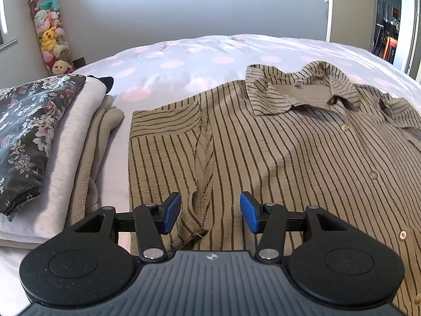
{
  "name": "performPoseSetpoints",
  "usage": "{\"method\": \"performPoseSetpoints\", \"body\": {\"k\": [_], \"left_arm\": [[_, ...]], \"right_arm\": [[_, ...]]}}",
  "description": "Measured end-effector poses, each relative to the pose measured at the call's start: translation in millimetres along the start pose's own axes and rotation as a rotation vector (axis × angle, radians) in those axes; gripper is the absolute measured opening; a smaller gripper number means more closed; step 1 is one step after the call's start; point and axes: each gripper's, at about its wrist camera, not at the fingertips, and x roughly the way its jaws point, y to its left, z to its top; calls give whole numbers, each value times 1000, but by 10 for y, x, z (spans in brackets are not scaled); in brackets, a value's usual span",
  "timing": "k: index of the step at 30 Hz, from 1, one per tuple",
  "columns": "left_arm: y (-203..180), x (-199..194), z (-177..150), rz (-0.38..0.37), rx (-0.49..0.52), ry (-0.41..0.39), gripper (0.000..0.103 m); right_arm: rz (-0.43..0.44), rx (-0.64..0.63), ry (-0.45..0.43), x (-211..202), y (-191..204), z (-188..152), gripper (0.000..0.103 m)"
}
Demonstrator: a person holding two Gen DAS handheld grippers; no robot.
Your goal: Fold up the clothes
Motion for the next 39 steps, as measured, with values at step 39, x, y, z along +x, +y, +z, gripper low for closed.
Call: {"method": "performPoseSetpoints", "body": {"k": [39], "left_arm": [[229, 261, -89, 42, -16, 64, 48]], "right_arm": [[-389, 123, -18, 1319, 13, 2432, 5]]}}
